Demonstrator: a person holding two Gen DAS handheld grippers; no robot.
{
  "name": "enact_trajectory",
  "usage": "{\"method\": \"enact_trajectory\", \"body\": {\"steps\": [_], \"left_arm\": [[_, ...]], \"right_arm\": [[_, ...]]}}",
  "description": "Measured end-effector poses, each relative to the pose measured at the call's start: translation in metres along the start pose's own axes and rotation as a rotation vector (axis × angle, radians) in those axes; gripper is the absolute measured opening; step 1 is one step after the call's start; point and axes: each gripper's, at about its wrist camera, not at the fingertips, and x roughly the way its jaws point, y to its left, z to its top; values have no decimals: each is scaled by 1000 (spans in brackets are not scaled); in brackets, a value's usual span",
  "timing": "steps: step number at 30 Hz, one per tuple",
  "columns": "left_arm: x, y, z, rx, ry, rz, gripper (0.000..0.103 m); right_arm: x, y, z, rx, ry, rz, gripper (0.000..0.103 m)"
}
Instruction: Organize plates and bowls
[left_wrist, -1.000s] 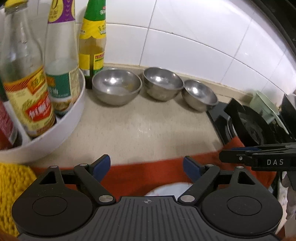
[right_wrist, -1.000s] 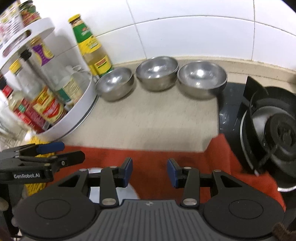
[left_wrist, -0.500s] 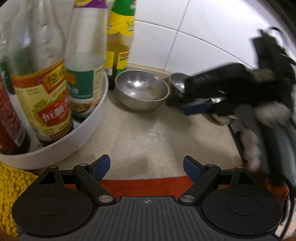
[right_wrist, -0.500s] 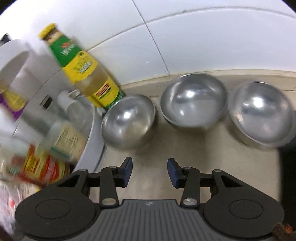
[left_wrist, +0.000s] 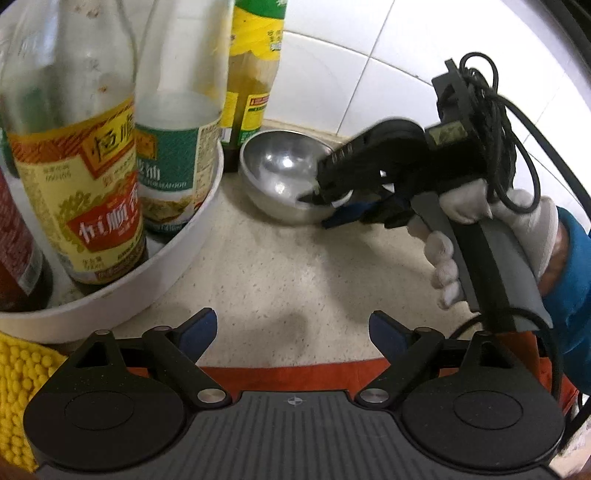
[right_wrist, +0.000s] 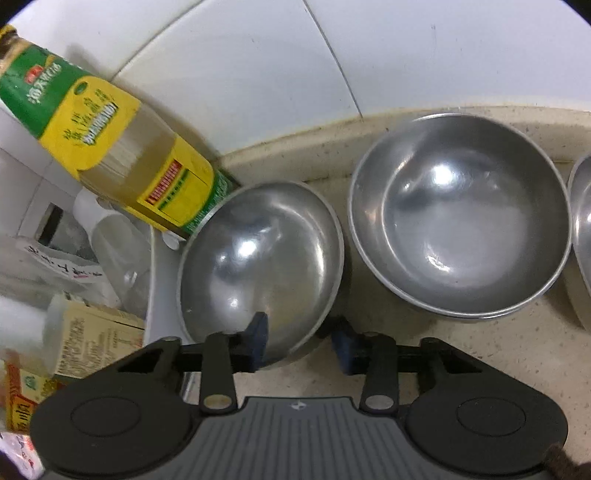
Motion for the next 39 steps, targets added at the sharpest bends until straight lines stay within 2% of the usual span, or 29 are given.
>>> {"method": "enact_trajectory", "body": {"steps": [1,7,13,15,17,21,22,23,24,26,29,33,39], "left_arm": [[0,0,2,8,-5,3,95],[-5,0,6,15,-27,-1,96],[11,-15,22,24,-36,-46,96],[25,-23,26,43,-9,-50,96],[45,-31,30,58,27,-40,91],[81,-41,33,97,98,-34,59],[87,-43,33,102,117,-32,56],[89,-47,33,124,93,-28,55],[91,-50,32,142,106,-24,50],[89,-57,30,175,121,-32,49],[80,-60,23,203,135,-54,47],[65,-65,14,215,152,-102,48],[59,-76,7,259,157,-127,51]], "right_arm": [[-2,-2,-2,-9,18,2,23],[-39,-16,-26,-135,118,-40,19],[-75,-42,-49,-139,163,-79,19],[-83,-49,-52,-121,159,-93,19],[-92,-58,-56,-93,137,-92,20],[-97,-67,-59,-50,69,-69,21],[-96,-69,-59,-34,58,-63,21],[-93,-71,-59,-22,53,-56,21],[-87,-71,-61,-14,54,-51,21],[-79,-71,-66,-2,78,-21,21],[-87,-69,-79,-32,96,-29,21],[-99,-72,-92,-5,111,-9,21],[-109,-77,-109,19,112,-30,21]]}}
